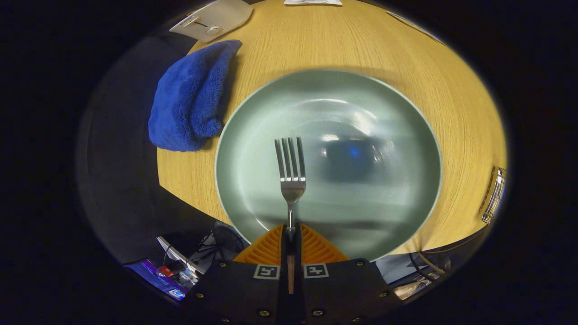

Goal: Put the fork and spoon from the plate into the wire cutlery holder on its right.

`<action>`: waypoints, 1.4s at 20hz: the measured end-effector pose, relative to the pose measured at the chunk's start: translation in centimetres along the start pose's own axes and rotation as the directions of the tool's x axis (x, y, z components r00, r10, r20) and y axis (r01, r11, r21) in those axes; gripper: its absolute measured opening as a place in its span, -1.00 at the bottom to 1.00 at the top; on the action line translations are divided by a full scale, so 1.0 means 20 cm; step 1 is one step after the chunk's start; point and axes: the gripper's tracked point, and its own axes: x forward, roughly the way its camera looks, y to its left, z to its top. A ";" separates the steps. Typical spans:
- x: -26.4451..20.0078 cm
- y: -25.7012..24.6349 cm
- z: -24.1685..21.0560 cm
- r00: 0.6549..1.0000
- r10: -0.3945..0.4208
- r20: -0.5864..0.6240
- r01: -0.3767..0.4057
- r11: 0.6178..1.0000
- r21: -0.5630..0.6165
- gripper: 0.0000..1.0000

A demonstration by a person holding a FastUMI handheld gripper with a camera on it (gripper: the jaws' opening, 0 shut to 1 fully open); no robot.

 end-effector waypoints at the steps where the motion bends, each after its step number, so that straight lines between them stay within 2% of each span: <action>1: -0.01 0.00 0.01 1.000 0.009 0.002 -0.009 1.000 0.007 -0.90; 17: -0.26 0.01 0.07 0.987 0.130 0.098 -0.144 0.979 0.145 -0.90; 28: -0.60 -0.09 0.15 0.946 0.196 0.259 -0.258 0.937 0.236 -0.91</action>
